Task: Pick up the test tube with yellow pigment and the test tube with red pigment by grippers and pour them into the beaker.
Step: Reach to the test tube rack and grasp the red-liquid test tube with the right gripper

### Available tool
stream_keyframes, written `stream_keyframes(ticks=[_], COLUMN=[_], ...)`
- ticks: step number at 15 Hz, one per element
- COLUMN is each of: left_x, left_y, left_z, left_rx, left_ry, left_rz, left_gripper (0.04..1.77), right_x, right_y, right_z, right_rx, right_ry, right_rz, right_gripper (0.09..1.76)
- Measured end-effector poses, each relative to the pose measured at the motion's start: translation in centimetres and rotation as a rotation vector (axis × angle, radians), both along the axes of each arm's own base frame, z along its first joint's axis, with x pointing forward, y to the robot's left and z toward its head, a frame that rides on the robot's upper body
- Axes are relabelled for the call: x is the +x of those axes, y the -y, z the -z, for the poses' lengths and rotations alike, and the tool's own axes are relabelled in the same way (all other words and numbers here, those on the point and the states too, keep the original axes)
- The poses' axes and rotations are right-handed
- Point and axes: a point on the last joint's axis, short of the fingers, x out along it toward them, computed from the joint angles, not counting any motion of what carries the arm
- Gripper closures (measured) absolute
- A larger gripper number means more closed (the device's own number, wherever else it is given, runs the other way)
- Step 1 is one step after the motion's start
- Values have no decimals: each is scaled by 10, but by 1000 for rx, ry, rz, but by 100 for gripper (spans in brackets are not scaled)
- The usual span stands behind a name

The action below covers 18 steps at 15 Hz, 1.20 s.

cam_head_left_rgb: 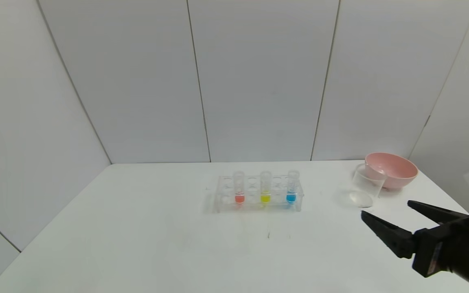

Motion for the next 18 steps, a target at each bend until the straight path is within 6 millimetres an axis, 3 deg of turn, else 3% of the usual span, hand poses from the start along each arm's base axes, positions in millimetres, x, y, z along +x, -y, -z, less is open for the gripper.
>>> stream_keyframes(ticks=[5, 14, 18], left_x=[0, 0, 0], left_y=[0, 0, 0], left_z=[0, 0, 0], left_rx=[0, 0, 0], left_ry=[0, 0, 0], left_rz=[0, 0, 0], left_gripper=[9, 9, 9], right_x=[23, 84, 115], right_y=[-57, -174, -211], right_z=[8, 38, 53], right_rx=[-43, -76, -110], right_ry=[-63, -91, -123], right_rz=[-75, -53, -37], right_gripper=[14, 14, 14])
